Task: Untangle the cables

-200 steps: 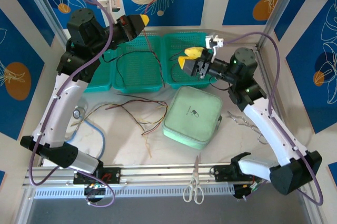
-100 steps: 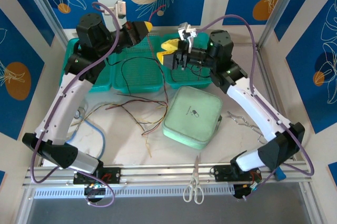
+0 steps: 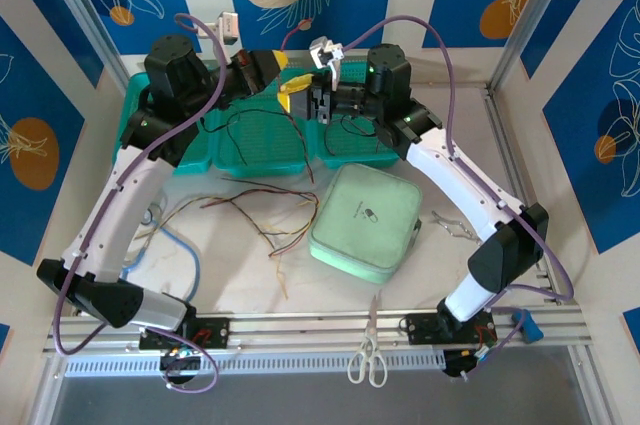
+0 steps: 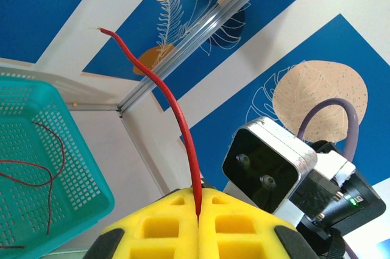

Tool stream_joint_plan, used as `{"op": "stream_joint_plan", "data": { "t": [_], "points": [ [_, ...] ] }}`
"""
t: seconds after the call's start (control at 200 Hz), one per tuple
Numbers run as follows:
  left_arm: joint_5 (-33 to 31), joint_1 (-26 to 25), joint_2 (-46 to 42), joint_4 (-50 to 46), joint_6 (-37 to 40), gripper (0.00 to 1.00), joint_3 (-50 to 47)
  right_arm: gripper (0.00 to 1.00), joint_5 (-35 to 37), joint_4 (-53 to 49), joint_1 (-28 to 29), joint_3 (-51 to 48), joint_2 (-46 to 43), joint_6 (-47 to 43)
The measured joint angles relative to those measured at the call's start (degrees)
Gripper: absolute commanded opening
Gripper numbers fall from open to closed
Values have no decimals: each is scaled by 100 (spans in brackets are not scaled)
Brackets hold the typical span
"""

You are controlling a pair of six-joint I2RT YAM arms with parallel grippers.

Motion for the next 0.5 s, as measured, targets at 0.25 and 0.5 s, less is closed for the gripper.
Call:
{"op": "stream_joint_plan", "data": {
  "t": [0.25,0.5],
  "points": [
    [0,0,-9,0,0,0,-13,30,11,0,33,0,0,11],
    [-11,0,-13,-24,61,19,-17,0,50,46,98,0,0,20]
  ]
}}
